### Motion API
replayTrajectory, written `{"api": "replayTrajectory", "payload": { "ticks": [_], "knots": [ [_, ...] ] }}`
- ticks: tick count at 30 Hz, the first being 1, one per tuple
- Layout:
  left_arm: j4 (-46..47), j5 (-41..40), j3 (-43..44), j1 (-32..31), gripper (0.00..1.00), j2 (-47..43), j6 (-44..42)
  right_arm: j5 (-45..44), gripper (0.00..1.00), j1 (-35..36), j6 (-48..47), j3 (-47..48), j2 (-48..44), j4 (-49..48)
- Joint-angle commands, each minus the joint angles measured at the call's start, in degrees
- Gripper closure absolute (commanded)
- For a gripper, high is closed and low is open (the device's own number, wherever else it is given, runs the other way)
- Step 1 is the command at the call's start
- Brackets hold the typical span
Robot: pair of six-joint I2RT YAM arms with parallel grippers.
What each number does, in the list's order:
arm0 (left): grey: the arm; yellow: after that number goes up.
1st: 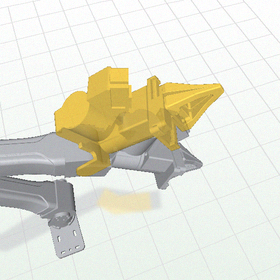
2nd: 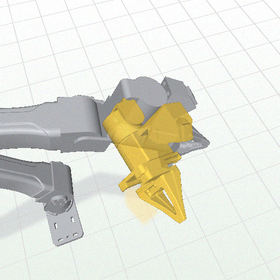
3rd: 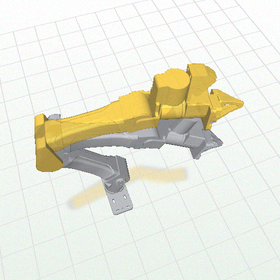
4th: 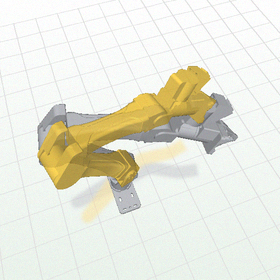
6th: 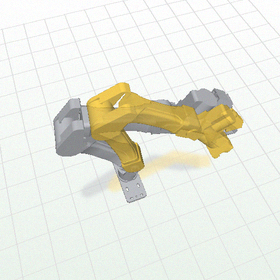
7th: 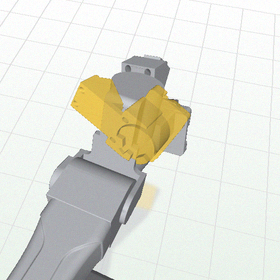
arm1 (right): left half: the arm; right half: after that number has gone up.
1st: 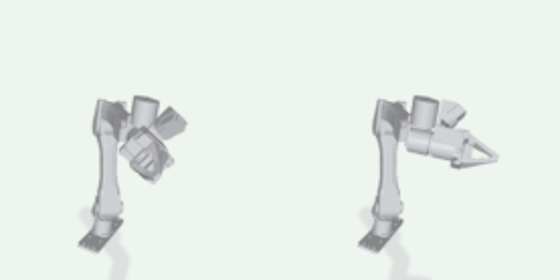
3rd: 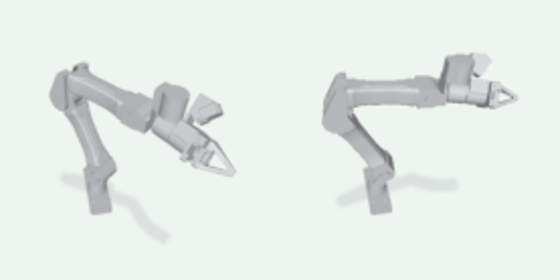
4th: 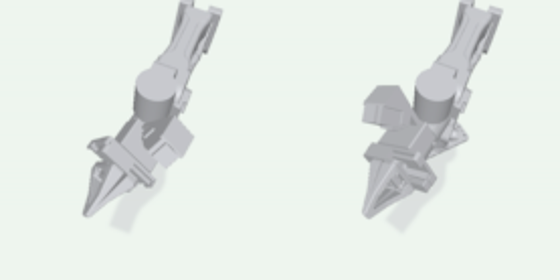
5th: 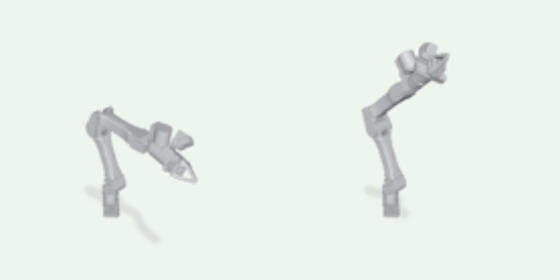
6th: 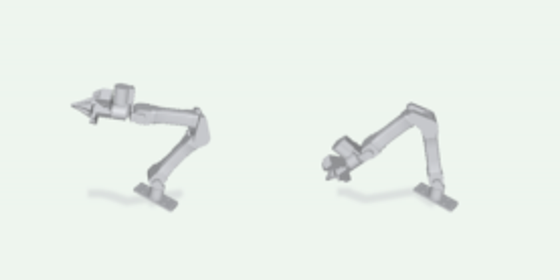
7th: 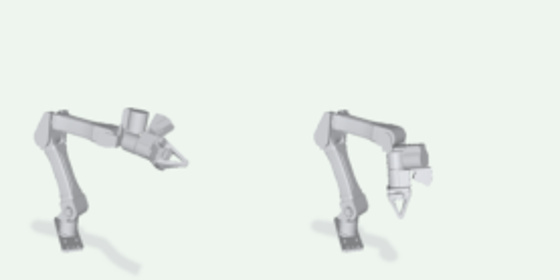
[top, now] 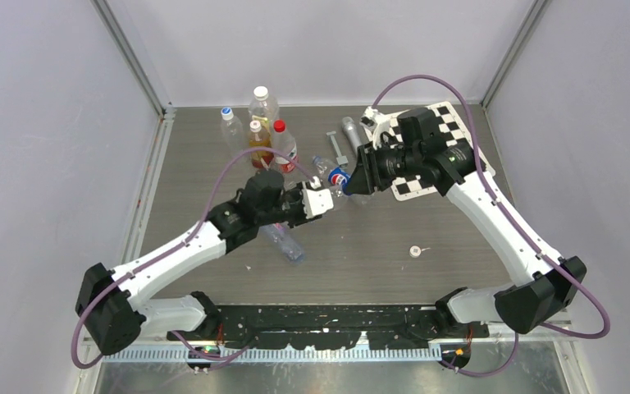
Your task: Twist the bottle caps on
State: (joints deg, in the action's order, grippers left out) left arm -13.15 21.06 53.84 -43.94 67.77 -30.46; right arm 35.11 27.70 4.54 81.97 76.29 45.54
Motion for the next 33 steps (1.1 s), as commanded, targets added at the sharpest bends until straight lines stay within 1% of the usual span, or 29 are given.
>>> {"api": "replayTrajectory", "payload": {
  "ticks": [1,3,6,8,12,13,14,15,16,17,18,19,20,21,23,24,25,27,29,33],
  "knots": [
    [23.91,-18.86,-4.91,-8.88,1.0,-2.81,-5.32,-12.39,1.0,0.31,27.07,-0.94,-0.18,-7.43],
    [29.09,-27.6,-6.33,-12.72,1.0,-1.69,-9.1,-15.43,0.99,0.29,30.67,-1.81,-0.26,-7.51],
    [36.25,-37.07,-7.85,-17.67,1.0,1.66,-17.36,-20.43,1.0,0.29,32.61,-2.89,-0.79,-7.51],
    [40.36,-40.91,-8.16,-19.09,1.0,4.06,-19.21,-22.99,1.0,0.33,33.09,-3.27,-1.66,-7.86],
    [42.74,-45.09,-8.8,-19.51,1.0,5.88,-19.53,-25.06,0.98,-0.3,33.73,-2.6,-2.93,-7.57],
    [43.26,-46.1,-9.04,-19.49,1.0,6.08,-19.13,-24.77,0.95,-0.51,33.89,-2.48,-3.13,-7.57],
    [42.95,-46.88,-9.03,-19.44,1.0,6.14,-18.37,-23.65,0.85,-1.17,34.1,-2.41,-3.24,-7.57],
    [42.12,-47.34,-8.84,-19.24,1.0,6.06,-17.06,-22.83,0.79,-1.56,34.2,-2.36,-3.4,-7.61],
    [40.52,-47.23,-8.56,-18.65,1.0,5.77,-15.13,-20.51,0.68,-2.69,34.51,-2.35,-3.5,-7.93],
    [38.5,-46.7,-8.17,-18.04,1.0,5.3,-12.5,-19.2,0.62,-3.29,34.63,-2.5,-3.69,-8.5],
    [36.29,-45.74,-7.93,-17.23,1.0,4.7,-9.77,-16.19,0.45,-4.57,34.87,-2.69,-3.82,-10.64],
    [34.62,-44.61,-7.76,-16.28,1.0,4.01,-6.43,-14.8,0.35,-5.19,34.9,-2.98,-4.19,-12.0],
    [33.32,-43.36,-7.79,-15.29,1.0,3.31,-3.59,-11.23,0.2,-6.34,35.12,-3.15,-4.38,-15.25],
    [31.67,-41.17,-7.91,-14.27,1.0,2.34,-0.09,-6.71,0.12,-7.47,35.11,-3.67,-4.92,-18.81],
    [30.54,-38.52,-8.03,-12.81,1.0,1.6,3.34,-3.42,0.07,-8.16,33.67,-5.72,-6.29,-23.62],
    [30.01,-37.03,-7.98,-12.23,1.0,1.2,5.55,-2.87,0.07,-8.54,33.86,-6.8,-6.97,-25.22],
    [29.6,-35.63,-7.85,-11.76,1.0,0.94,7.33,-2.64,0.06,-8.67,34.26,-9.7,-8.56,-29.65],
    [29.7,-32.92,-7.41,-10.93,1.0,0.85,11.06,-3.7,0.05,-8.74,35.1,-12.79,-10.46,-34.39],
    [30.4,-30.36,-6.91,-10.2,1.0,1.09,14.25,-4.15,0.04,-8.66,33.39,-13.38,-11.45,-35.38],
    [32.06,-27.99,-5.72,-9.98,1.0,2.88,18.34,-6.27,0.04,-7.07,26.33,-13.73,-13.0,-35.01]
  ]
}}
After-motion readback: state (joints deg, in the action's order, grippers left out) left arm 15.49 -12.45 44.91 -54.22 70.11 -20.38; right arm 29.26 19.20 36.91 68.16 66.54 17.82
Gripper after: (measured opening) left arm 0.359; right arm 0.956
